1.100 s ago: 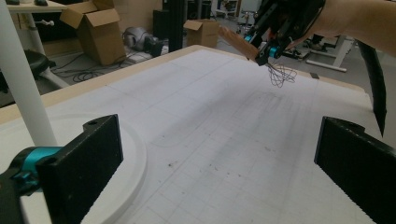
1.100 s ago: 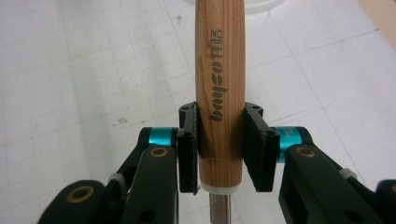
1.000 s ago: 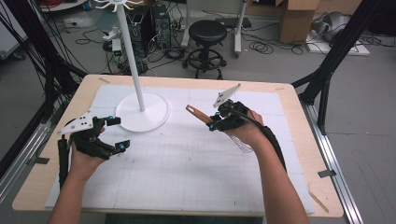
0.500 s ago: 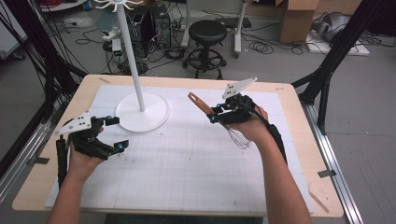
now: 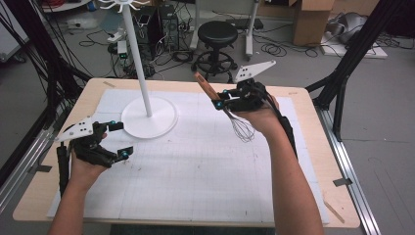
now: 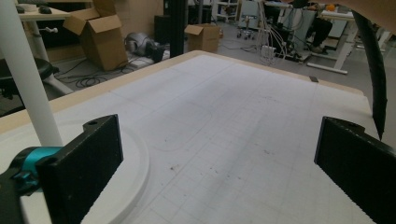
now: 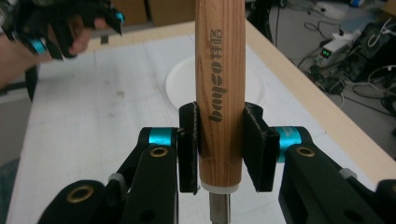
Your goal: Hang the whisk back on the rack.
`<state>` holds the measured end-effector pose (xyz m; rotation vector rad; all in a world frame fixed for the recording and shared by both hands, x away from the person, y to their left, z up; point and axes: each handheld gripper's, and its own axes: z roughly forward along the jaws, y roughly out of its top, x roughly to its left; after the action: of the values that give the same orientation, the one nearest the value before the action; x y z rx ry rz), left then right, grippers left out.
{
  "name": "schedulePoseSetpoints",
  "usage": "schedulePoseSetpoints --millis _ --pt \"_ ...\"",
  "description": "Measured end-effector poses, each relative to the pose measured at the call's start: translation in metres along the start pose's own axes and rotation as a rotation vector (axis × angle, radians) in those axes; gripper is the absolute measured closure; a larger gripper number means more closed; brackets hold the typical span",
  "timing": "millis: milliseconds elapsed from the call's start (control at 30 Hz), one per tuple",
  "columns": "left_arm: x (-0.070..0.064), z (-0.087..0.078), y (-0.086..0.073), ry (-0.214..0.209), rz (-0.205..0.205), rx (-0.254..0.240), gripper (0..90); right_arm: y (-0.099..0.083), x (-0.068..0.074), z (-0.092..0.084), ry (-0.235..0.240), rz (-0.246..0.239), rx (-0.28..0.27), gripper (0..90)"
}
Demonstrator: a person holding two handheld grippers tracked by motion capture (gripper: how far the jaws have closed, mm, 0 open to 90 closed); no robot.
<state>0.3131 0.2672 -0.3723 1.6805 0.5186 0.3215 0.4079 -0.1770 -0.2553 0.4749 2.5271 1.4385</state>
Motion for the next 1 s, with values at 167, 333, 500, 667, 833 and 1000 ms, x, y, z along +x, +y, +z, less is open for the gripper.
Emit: schedulePoseSetpoints --millis 167,333,500,667,833,1000 --pt "0.0 -0.001 0.001 0.0 0.005 0.003 1.7 0.019 -0.003 -0.001 -0.004 -0.004 -0.02 69.0" --pt "0.0 -0.003 0.002 0.001 0.01 -0.004 1.7 0.038 -0.004 0.002 0.004 -0.012 -0.047 69.1" --pt "0.0 -0.006 0.004 0.004 0.013 -0.011 1.7 0.052 -0.005 0.008 0.008 -0.023 -0.054 69.1" --pt "0.0 -0.006 0.003 0.001 0.01 -0.013 1.7 0.072 -0.004 0.015 0.015 -0.043 -0.07 69.1" --pt "-0.001 -0.006 0.004 0.0 0.016 -0.009 1.7 0.093 -0.006 0.02 0.013 -0.041 -0.09 69.1" --pt "-0.002 -0.008 0.004 0.001 0.021 -0.003 1.7 0.102 -0.008 0.024 0.007 -0.028 -0.09 69.1"
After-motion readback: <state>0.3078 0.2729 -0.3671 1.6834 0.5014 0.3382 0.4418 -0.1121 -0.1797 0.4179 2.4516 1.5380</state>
